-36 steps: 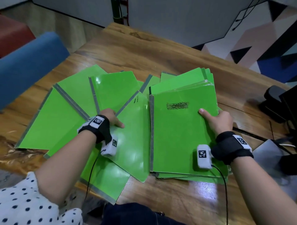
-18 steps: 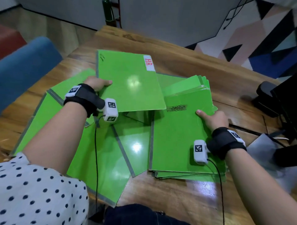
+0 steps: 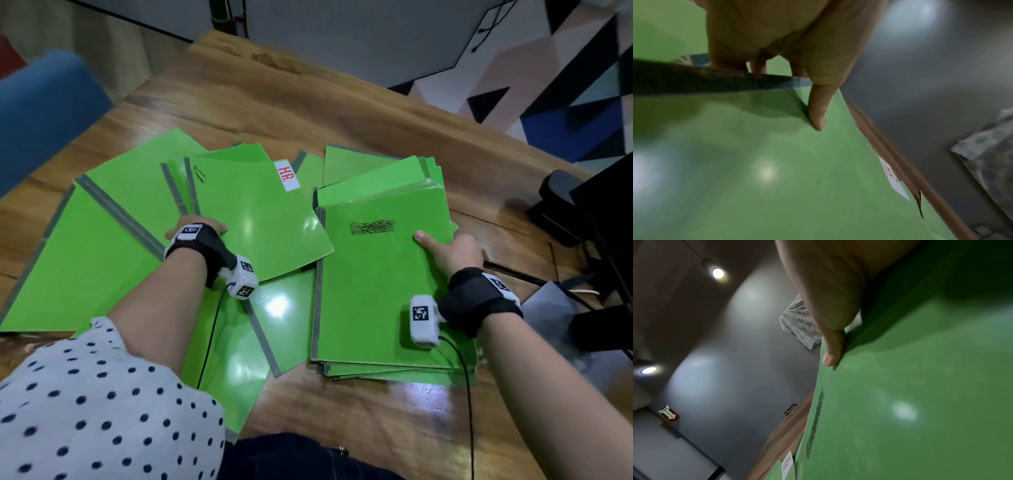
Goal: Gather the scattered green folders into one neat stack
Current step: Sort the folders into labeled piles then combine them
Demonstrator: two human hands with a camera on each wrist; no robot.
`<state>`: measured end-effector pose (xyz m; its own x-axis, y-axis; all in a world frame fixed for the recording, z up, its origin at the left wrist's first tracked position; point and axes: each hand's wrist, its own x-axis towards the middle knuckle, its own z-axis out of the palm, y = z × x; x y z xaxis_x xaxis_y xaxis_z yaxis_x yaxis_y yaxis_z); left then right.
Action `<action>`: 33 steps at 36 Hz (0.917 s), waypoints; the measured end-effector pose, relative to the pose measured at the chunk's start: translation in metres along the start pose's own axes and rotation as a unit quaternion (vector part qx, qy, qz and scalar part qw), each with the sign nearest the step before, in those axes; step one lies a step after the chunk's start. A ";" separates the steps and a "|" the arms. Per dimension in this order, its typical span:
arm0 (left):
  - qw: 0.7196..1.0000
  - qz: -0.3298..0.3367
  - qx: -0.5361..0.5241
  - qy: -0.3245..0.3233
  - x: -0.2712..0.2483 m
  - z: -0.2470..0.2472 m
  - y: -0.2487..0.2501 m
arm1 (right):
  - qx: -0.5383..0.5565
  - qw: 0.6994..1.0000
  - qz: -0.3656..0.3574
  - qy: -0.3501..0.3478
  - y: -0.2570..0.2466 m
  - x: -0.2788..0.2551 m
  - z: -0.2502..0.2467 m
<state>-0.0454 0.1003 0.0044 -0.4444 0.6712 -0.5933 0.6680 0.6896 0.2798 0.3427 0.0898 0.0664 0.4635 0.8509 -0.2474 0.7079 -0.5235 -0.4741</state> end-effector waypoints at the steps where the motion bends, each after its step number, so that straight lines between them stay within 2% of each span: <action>1: 1.000 0.003 -0.022 -0.002 -0.002 0.002 -0.002 | 0.000 1.000 -0.001 -0.003 0.001 0.001 0.000; 2: 0.999 0.012 -0.034 0.003 -0.003 0.004 -0.004 | -0.002 1.000 -0.002 -0.005 0.001 0.002 0.001; 3: 0.995 0.008 -0.093 0.020 -0.007 0.005 -0.004 | -0.006 1.000 -0.004 -0.005 0.001 0.002 0.000; 5: 0.971 -0.040 -0.229 0.063 -0.010 0.006 0.000 | -0.014 1.000 -0.003 -0.006 0.001 0.001 0.000; 7: 0.953 -0.081 -0.273 0.102 -0.017 0.001 0.010 | -0.015 1.000 0.000 -0.005 0.001 0.001 0.000; 8: 0.951 -0.073 -0.276 0.118 -0.023 -0.002 0.014 | -0.012 1.000 0.004 -0.005 0.002 0.001 0.000; 13: 0.958 0.002 -0.189 0.215 -0.050 -0.018 0.040 | 0.001 0.999 0.035 -0.009 0.007 0.002 0.003; 16: 0.953 0.090 -0.106 0.269 -0.071 -0.029 0.059 | 0.006 0.999 0.045 -0.019 0.011 -0.001 0.005; 19: 0.934 0.180 -0.015 0.309 -0.094 -0.042 0.072 | -0.001 0.998 0.051 -0.032 0.016 -0.003 0.008; 22: 0.901 0.274 0.076 0.328 -0.117 -0.053 0.080 | -0.006 0.998 0.042 -0.052 0.021 -0.007 0.011; 25: 0.867 0.345 0.143 0.329 -0.132 -0.062 0.086 | 0.000 0.996 0.045 -0.079 0.028 -0.008 0.017; 27: 0.858 0.368 0.159 0.322 -0.143 -0.070 0.090 | 0.008 0.994 0.055 -0.097 0.033 -0.008 0.021; 30: 0.881 0.386 0.114 0.251 -0.155 -0.084 0.095 | 0.010 0.989 0.075 -0.129 0.042 -0.007 0.027; 33: 0.920 0.379 -0.007 0.097 -0.160 -0.091 0.094 | 0.033 0.986 0.088 -0.141 0.050 -0.007 0.032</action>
<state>0.0339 0.0821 0.1943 0.0469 0.9959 -0.0772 0.8229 0.0053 0.5681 0.3578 0.0594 0.0176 0.4021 0.7309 -0.5514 0.5893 -0.6676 -0.4551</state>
